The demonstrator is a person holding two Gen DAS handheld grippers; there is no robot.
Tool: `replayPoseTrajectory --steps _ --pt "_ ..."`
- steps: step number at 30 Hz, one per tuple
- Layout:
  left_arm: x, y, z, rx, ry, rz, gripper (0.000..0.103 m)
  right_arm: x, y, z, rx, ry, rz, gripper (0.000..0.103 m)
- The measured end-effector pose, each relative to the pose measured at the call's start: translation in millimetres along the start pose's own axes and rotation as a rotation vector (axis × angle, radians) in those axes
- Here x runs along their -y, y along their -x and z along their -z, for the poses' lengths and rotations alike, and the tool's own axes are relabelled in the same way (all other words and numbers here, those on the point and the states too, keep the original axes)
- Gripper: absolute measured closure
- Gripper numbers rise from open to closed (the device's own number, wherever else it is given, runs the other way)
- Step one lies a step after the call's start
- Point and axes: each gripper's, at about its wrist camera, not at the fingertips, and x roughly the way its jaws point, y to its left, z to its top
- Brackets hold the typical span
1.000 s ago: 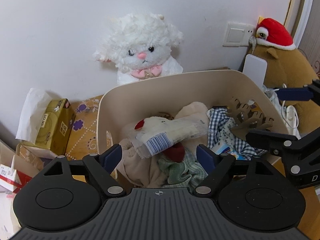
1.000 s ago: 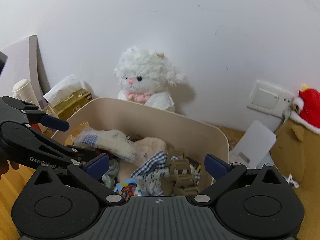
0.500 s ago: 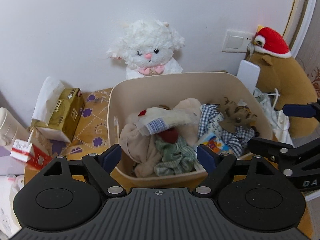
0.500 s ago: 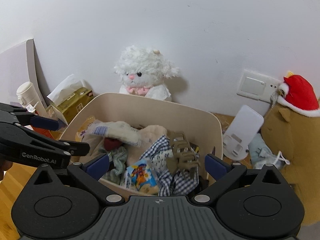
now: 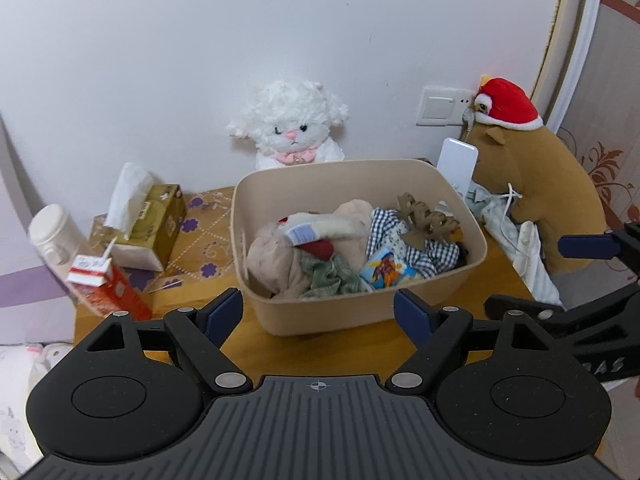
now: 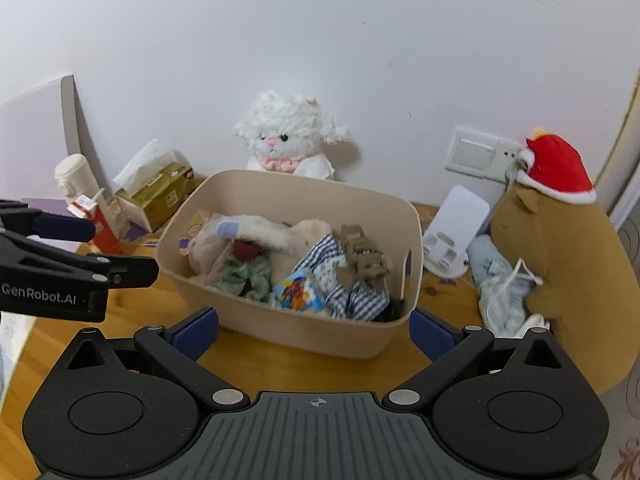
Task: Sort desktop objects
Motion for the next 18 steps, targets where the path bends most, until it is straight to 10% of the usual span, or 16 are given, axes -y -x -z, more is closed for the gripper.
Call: replayPoseTrajectory --steps 18 --pt "7.2 114.3 59.9 0.057 0.011 -0.116 0.019 -25.9 112.3 40.3 0.032 -0.078 -0.070 0.000"
